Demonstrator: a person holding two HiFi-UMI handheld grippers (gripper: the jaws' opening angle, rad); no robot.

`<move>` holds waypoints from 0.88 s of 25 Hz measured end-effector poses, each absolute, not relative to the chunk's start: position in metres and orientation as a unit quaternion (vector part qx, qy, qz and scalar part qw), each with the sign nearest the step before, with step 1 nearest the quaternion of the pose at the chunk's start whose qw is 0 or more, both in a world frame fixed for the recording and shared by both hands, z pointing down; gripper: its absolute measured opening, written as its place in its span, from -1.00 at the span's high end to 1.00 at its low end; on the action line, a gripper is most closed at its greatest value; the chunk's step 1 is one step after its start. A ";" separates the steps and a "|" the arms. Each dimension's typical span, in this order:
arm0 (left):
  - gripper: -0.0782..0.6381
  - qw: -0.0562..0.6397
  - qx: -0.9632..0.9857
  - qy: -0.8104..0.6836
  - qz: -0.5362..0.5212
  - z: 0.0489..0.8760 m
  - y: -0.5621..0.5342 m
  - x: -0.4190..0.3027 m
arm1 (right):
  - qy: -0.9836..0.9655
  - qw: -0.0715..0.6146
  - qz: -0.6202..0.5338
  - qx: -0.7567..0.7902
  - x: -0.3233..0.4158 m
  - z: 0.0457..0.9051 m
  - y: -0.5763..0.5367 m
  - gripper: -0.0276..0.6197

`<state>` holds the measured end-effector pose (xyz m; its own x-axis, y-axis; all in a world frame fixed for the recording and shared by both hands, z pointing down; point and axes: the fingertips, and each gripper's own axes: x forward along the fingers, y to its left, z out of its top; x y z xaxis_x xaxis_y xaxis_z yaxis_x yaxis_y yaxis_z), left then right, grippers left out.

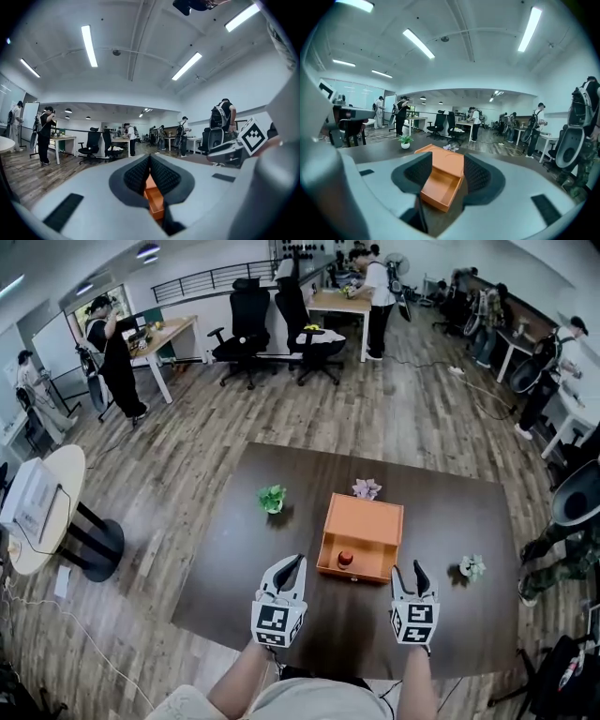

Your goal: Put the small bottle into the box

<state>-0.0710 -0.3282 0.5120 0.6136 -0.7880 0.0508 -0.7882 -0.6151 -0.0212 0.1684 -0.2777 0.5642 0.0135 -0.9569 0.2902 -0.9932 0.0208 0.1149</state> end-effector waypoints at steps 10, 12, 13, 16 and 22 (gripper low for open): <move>0.77 -0.037 0.908 -0.418 0.008 0.477 -0.336 -0.044 | -0.666 0.098 -0.001 0.740 0.207 0.493 -0.242 0.25; 0.77 -0.041 0.909 -0.416 0.008 0.474 -0.333 -0.040 | -0.662 0.090 -0.006 0.744 0.211 0.484 -0.234 0.25; 0.77 -0.042 0.909 -0.414 0.008 0.472 -0.332 -0.038 | -0.660 0.087 -0.008 0.746 0.213 0.482 -0.231 0.25; 0.77 -0.045 0.912 -0.407 0.004 0.467 -0.327 -0.033 | -0.656 0.084 -0.009 0.750 0.216 0.479 -0.224 0.25; 0.77 -0.047 0.913 -0.404 0.007 0.467 -0.319 -0.033 | -0.654 0.080 -0.007 0.752 0.215 0.479 -0.217 0.26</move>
<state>-0.0332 -0.3194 0.4673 0.6731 -0.7392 -0.0244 -0.7378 -0.6688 -0.0918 0.2152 -0.2170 0.4795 0.1448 -0.9850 0.0933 -0.9827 -0.1323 0.1293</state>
